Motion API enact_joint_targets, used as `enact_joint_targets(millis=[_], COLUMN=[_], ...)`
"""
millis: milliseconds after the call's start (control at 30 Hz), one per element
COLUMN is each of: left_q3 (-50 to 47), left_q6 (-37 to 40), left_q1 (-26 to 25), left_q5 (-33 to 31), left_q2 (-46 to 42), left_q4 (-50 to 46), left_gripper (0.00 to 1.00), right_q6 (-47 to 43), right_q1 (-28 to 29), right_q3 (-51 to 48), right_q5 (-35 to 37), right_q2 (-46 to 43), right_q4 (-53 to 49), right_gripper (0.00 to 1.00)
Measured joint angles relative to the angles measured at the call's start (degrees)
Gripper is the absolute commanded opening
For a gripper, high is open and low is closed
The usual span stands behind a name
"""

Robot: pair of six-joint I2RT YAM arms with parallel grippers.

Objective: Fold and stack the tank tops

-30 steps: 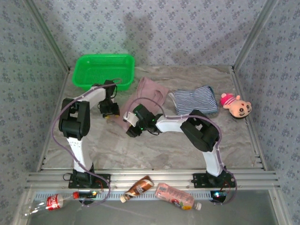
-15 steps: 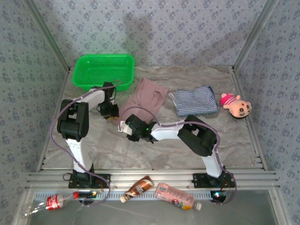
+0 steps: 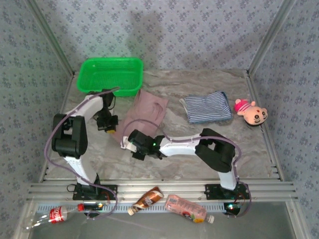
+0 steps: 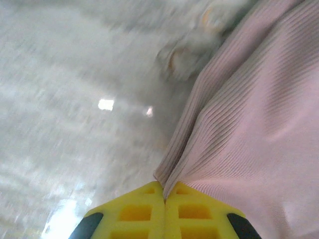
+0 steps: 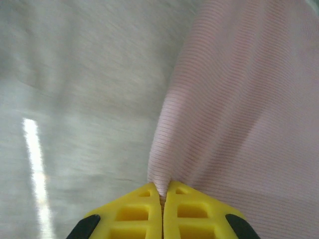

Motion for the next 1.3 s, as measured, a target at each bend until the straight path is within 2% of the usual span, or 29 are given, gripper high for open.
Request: enact_joint_targets(millis=[133, 433, 633, 767, 933, 1300], left_q3=[-1.81, -2.29, -2.58, -2.58, 0.39, 11.32], left_q6=[-1.03, -5.33, -7.48, -7.63, -7.45, -7.67], left_q1=[0.52, 0.63, 0.9, 0.9, 1.51, 2.99], left_q5=[-0.79, -4.55, -6.38, -6.97, -7.89, -7.91], left_q2=[-8.39, -23.96, -28.98, -27.32, -20.09, -5.03], left_q4=[-5.97, -15.21, -18.45, -18.21, -16.13, -9.42], left_gripper=[0.0, 0.0, 0.0, 0.0, 0.0, 0.0], right_q6=[7.39, 18.43, 24.15, 26.47, 28.17, 23.56], right_q1=[2.56, 3.43, 3.39, 0.61, -5.99, -20.33], right_q3=[0.02, 3.8, 4.85, 4.85, 5.03, 13.68], right_q5=[-5.97, -18.05, -25.2, -30.34, -38.25, -53.77], right_q2=[-3.19, -4.79, -5.49, -5.49, -4.44, 7.45], right_q4=[0.0, 0.2, 1.97, 3.69, 6.62, 4.72], right_gripper=[0.0, 0.0, 0.0, 0.01, 0.01, 0.02])
